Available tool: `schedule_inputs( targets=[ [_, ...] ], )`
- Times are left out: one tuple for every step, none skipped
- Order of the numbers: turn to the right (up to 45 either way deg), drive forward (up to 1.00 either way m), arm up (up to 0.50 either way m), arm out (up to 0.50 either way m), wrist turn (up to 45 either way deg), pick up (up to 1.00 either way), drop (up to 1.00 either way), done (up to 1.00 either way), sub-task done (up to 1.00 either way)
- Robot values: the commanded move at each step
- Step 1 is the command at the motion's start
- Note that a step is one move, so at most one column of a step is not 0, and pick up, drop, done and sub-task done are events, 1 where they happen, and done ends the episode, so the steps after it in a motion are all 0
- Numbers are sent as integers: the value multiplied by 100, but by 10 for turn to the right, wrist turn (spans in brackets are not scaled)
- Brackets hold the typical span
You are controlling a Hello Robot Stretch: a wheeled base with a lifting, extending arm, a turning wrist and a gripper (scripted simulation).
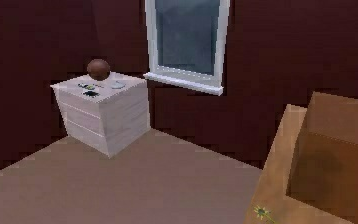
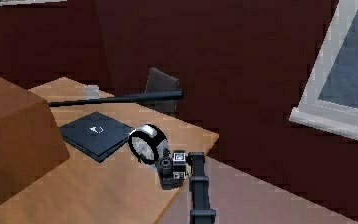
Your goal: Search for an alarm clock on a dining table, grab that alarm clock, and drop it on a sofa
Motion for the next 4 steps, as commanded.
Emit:
schedule_inputs(
  targets=[
    [0,0,0,0,0,100,0,0,0],
    [0,0,10,0,0,0,0,0,0],
    [0,0,16,0,0,0,0,0,0],
    [0,0,0,0,-450,0,0,0,0]
  ],
)
